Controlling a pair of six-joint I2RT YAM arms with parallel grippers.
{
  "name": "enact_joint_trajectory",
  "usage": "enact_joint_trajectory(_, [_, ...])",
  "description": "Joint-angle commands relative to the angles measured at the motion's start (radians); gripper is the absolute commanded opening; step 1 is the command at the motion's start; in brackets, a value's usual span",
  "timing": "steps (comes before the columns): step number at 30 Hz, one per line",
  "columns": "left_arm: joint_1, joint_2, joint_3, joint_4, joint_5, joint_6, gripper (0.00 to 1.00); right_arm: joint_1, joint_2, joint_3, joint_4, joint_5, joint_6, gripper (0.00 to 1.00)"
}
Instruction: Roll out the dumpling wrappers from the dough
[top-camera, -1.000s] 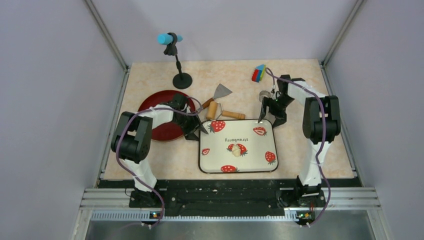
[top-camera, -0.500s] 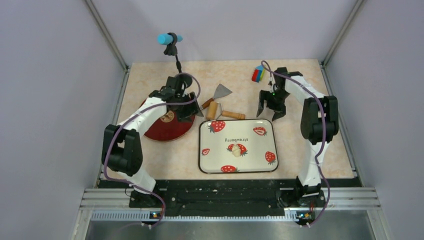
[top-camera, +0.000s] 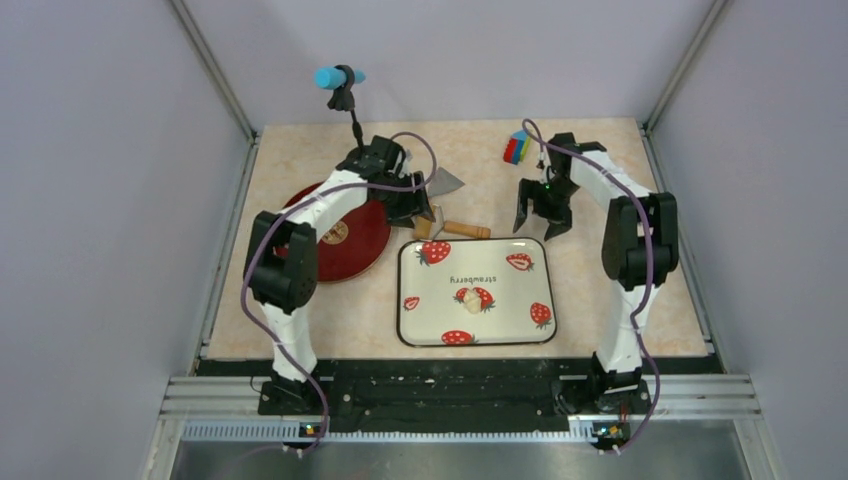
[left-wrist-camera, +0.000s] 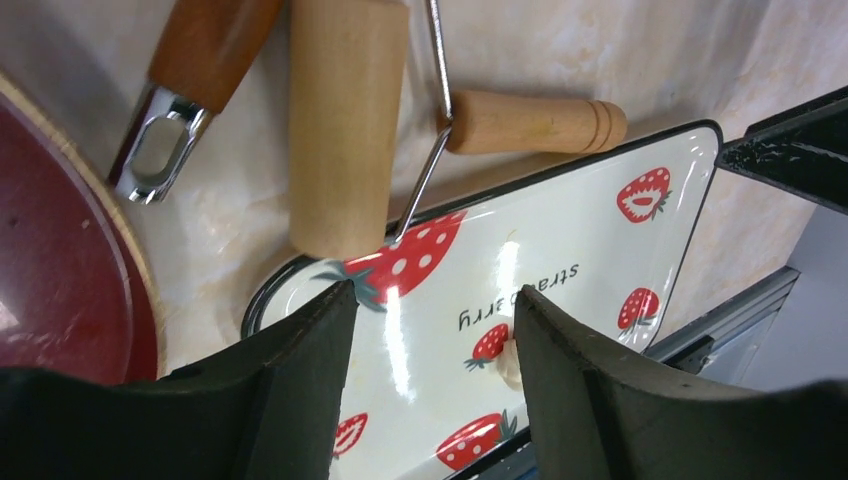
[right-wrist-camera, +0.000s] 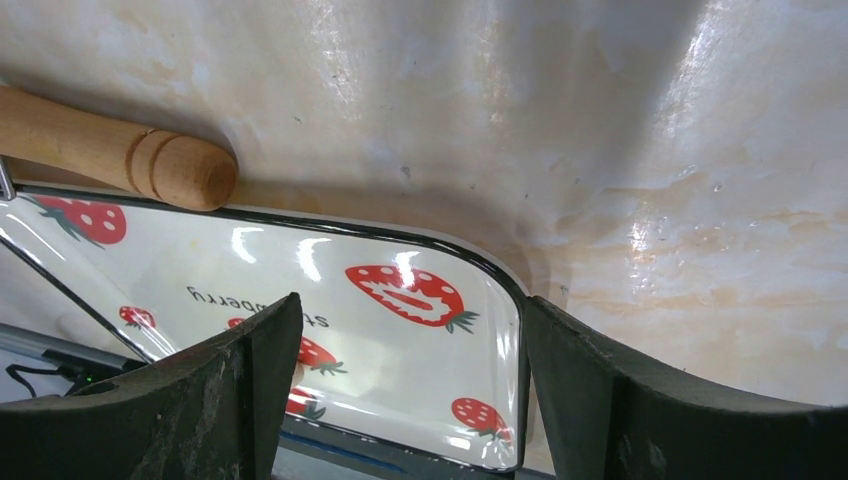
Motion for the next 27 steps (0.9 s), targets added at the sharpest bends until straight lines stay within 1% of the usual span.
enact_joint_trajectory(1, [-0.047, 0.094, 0.151, -0.054, -0.008, 0.051, 0.63, 0.006, -0.072, -0.010, 0.001, 0.007, 0.005, 0.80])
enact_joint_trajectory(4, [-0.079, 0.172, 0.258, -0.111, -0.045, 0.082, 0.62, 0.000, -0.081, -0.030, 0.007, 0.003, 0.008, 0.80])
enact_joint_trajectory(6, [-0.095, 0.224, 0.320, -0.145, -0.070, 0.101, 0.59, -0.006, -0.084, -0.042, 0.011, -0.001, 0.008, 0.80])
enact_joint_trajectory(10, [-0.118, 0.298, 0.402, -0.198, -0.136, 0.123, 0.58, -0.016, -0.086, -0.058, 0.012, -0.007, 0.003, 0.80])
enact_joint_trajectory(14, [-0.133, 0.334, 0.428, -0.214, -0.186, 0.143, 0.57, -0.027, -0.086, -0.065, 0.012, -0.013, -0.002, 0.80])
enact_joint_trajectory(17, [-0.147, 0.349, 0.434, -0.235, -0.228, 0.169, 0.55, -0.033, -0.086, -0.064, 0.012, -0.016, -0.002, 0.80])
enact_joint_trajectory(18, [-0.151, 0.353, 0.432, -0.241, -0.238, 0.177, 0.53, -0.035, -0.084, -0.063, 0.013, -0.018, -0.005, 0.80])
enact_joint_trajectory(20, [-0.158, 0.361, 0.429, -0.250, -0.248, 0.191, 0.50, -0.036, -0.081, -0.062, 0.013, -0.022, -0.004, 0.80])
enact_joint_trajectory(25, [-0.173, 0.391, 0.429, -0.251, -0.262, 0.201, 0.49, -0.037, -0.075, -0.059, 0.012, -0.028, -0.004, 0.80])
enact_joint_trajectory(27, [-0.176, 0.403, 0.433, -0.251, -0.258, 0.200, 0.46, -0.037, -0.075, -0.058, 0.012, -0.028, -0.006, 0.80])
